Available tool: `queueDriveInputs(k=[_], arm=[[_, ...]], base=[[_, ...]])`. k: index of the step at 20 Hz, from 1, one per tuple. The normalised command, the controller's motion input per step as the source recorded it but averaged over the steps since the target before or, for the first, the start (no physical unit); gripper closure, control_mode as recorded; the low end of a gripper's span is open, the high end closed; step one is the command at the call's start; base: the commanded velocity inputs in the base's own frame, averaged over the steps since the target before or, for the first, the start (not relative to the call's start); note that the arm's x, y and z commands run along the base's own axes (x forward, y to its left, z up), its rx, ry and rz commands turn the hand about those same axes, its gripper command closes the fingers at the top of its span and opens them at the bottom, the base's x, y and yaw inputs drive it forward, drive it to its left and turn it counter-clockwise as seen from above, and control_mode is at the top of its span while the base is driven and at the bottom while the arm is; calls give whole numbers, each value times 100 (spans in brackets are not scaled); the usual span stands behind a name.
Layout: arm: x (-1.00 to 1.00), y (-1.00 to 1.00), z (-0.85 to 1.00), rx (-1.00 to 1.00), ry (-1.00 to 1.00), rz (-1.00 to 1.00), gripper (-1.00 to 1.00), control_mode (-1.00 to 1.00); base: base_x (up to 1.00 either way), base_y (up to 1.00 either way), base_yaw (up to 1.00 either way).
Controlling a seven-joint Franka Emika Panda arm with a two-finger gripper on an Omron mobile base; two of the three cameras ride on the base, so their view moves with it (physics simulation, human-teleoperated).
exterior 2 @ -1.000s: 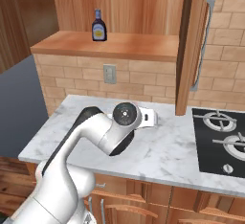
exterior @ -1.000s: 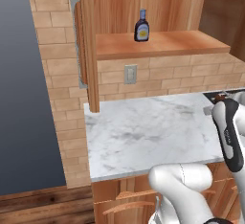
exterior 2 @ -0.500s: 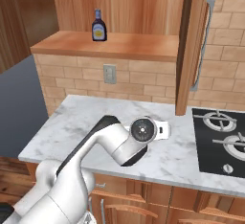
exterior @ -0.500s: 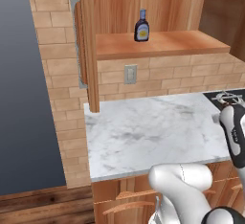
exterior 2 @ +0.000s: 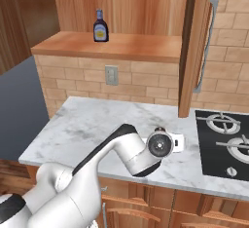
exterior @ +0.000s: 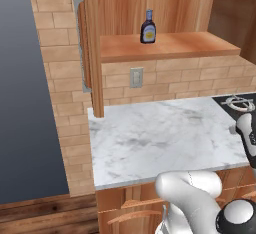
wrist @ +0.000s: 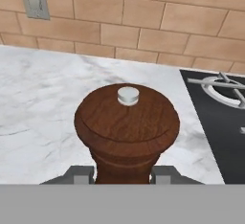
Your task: Take 2 condiments from the cabinet and move them on the counter near the stove.Make sure the condiments are lined up with each other, next to each other.
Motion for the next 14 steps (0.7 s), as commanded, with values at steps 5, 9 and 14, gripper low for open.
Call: queueDriveInputs(k=[5,9,14], arm=[[5,-42,-20,-2,0,0,100,-100],[9,-37,-19,-3,0,0,100,-100],[7,-23,-11,-1,0,0,100,-100]], base=[[0,0,0],[0,0,0],[0,0,0]])
